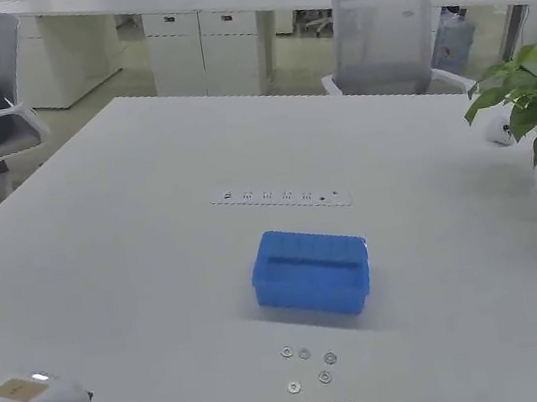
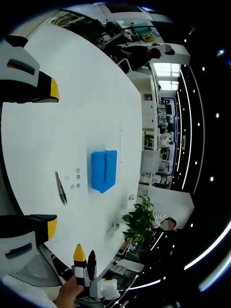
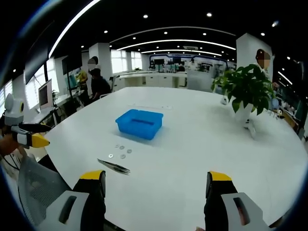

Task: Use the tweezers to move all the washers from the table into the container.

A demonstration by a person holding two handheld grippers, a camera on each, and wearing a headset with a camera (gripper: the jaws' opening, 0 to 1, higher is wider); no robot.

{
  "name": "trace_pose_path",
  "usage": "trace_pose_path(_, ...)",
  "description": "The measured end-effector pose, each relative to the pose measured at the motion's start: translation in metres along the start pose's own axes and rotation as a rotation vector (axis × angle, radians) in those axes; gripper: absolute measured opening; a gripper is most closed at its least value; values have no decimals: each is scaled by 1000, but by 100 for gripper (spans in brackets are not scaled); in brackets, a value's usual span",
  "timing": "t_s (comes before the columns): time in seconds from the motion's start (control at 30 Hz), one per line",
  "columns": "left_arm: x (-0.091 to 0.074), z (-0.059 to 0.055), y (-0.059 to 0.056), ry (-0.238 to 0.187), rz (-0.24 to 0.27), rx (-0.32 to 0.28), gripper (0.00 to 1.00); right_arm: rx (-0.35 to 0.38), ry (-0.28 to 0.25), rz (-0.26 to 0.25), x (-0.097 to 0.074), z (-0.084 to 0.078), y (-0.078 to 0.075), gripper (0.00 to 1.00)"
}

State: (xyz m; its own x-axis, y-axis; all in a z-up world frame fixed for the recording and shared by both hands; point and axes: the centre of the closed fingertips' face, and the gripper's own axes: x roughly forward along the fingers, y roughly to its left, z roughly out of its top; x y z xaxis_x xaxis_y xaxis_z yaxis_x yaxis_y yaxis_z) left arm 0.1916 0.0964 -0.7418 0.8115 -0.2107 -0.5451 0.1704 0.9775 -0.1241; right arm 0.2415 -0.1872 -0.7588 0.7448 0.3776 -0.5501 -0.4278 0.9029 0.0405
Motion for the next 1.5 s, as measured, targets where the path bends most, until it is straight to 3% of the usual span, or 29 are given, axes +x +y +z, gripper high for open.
trace_pose_path(0.5, 21, -1, -6, 33, -36, 30, 97, 5, 24, -5, 7, -4, -3, 84)
trace_pose_path(0.73, 36, 0, -3, 48, -41, 62, 95, -11, 42, 0, 17, 3, -5, 82)
trace_pose_path(0.87, 44, -2, -5, 58, -62, 97, 91, -1, 34, 7, 23, 9, -5, 82)
trace_pose_path(1.07, 58, -13, -13, 110, -124, 145, 87, -20, 57, 27, 34, 5, 3, 81)
trace_pose_path(1.27, 73, -19, -21, 154, -198, 182, 69, -35, 79, 49, 43, 3, 11, 77)
trace_pose_path(1.33, 81, -17, -26, 138, -239, 224, 57, -39, 81, 62, 46, 3, 12, 75)
trace_pose_path(1.43, 92, -22, -31, 150, -273, 290, 43, -52, 98, 82, 49, 1, 16, 71)
trace_pose_path(1.5, 100, -37, -30, 243, -289, 348, 35, -68, 100, 94, 51, 1, 17, 69)
